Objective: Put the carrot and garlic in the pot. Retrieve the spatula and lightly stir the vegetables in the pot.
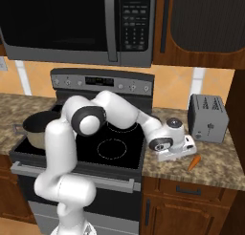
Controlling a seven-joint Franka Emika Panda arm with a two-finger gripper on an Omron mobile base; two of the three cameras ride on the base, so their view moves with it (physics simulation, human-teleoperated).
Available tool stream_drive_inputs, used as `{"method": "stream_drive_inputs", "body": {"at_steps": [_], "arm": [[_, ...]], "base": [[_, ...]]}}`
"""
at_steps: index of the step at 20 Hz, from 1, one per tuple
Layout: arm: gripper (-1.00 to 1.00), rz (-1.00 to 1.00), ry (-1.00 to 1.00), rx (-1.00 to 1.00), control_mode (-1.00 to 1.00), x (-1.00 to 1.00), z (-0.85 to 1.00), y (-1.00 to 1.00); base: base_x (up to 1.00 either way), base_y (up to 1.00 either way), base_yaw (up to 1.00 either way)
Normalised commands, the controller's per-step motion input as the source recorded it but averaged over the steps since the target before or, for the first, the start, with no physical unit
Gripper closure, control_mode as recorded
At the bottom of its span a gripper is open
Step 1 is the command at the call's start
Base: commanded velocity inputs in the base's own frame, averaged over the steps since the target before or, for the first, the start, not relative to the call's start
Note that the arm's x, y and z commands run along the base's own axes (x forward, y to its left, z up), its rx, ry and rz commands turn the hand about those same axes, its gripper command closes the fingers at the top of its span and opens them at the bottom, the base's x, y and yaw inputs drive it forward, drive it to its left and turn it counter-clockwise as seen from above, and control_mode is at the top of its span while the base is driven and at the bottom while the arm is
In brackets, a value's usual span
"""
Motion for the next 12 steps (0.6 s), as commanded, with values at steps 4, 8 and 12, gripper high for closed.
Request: {"method": "stream_drive_inputs", "body": {"at_steps": [4,8,12], "arm": [[-1.0,0.0,0.05,0.1,-1.0,0.24,-0.1,0.0],[1.0,0.0,0.06,0.05,-1.0,0.03,-0.11,0.31],[1.0,0.0,-0.03,0.02,-1.0,-0.15,0.04,0.36]], "base": [[0.0,0.0,0.0],[0.0,0.0,0.0],[0.0,0.0,0.0]]}}
